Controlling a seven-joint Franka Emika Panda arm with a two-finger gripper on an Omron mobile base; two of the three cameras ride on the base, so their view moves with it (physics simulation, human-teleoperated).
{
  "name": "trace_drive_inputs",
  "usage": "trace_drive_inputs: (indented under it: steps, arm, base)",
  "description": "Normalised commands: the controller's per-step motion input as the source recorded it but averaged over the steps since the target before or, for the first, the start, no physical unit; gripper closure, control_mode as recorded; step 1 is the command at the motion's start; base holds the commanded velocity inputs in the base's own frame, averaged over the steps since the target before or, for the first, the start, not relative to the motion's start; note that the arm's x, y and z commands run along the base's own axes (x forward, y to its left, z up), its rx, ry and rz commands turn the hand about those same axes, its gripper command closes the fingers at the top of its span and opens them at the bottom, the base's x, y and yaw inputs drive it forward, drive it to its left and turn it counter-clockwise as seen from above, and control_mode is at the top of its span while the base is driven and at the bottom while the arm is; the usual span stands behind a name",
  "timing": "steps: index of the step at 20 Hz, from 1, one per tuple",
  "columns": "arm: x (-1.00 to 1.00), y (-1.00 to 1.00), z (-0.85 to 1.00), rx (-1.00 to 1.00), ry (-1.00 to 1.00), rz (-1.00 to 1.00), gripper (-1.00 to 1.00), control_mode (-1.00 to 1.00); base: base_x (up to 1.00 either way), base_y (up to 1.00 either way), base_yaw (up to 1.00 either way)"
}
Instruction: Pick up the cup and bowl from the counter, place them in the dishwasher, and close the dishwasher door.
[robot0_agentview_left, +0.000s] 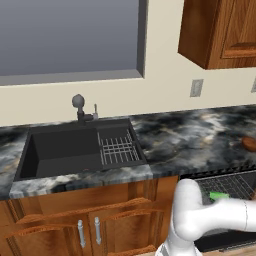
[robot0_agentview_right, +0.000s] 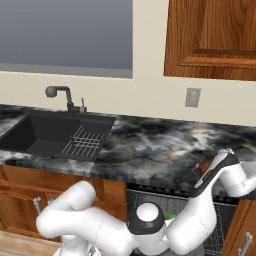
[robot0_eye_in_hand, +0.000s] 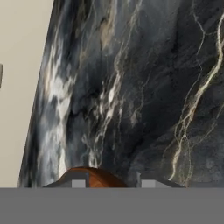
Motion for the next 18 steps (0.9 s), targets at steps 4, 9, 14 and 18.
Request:
trace_drive_inputs:
  steps: [4,9,14,18]
  arm:
    - [-0.48,0.03,-0.07,0.0,0.0,0.0,1.0,-1.0]
    - [-0.66,0.17,-0.16,-0.04,0.0,0.0,1.0,-1.0]
    - [-0.8,0.34,-0.25,-0.08,-0.01,0.0,1.0,-1.0]
    - [-0.66,0.35,-0.3,-0.09,-0.01,0.0,1.0,-1.0]
  base:
    - [0.0,0.0,0.0]
    - [0.0,0.0,0.0]
    - [0.0,0.0,0.0]
    - [0.0,0.0,0.0]
